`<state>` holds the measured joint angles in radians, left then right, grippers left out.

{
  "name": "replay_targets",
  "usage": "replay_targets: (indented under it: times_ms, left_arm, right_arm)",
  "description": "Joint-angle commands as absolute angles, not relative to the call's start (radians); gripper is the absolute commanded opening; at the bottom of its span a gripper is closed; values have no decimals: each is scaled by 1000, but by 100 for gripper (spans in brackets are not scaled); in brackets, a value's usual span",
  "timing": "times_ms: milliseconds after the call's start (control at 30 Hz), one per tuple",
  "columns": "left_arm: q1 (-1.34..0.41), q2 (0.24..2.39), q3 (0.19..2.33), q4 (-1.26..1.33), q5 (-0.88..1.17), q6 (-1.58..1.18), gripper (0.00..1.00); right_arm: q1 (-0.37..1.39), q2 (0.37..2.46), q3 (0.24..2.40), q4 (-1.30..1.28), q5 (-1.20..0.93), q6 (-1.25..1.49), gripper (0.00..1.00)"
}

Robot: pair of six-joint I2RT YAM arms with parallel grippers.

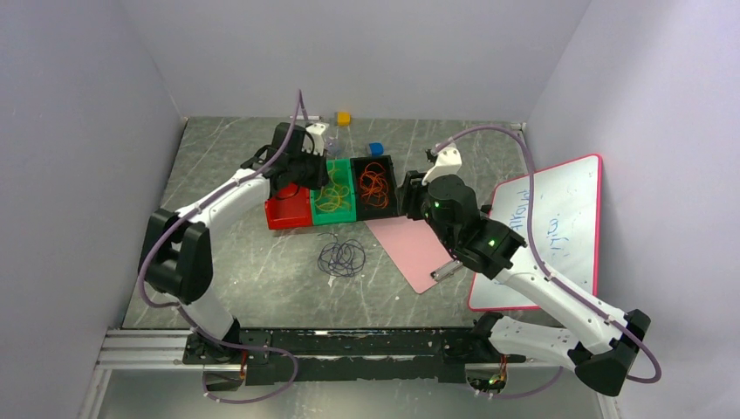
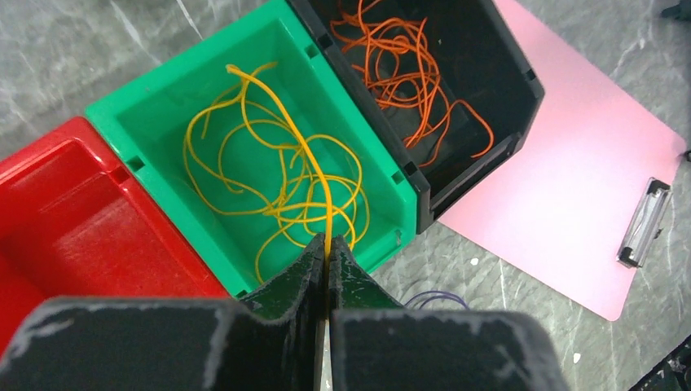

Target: Untangle the cables

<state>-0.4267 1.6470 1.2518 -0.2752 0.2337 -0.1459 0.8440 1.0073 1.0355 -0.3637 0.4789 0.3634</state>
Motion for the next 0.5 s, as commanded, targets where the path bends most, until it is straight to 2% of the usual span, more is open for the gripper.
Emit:
replay_targets:
  times_ms: [0, 467]
  left_arm:
    - [-423, 1701, 1298, -296, 272, -170, 7]
    - [-425, 1855, 1407, -305, 251, -175, 7]
  right_arm:
    - [848, 1004, 1013, -342, 483, 381, 49]
    - [848, 1008, 1010, -341, 468, 393, 49]
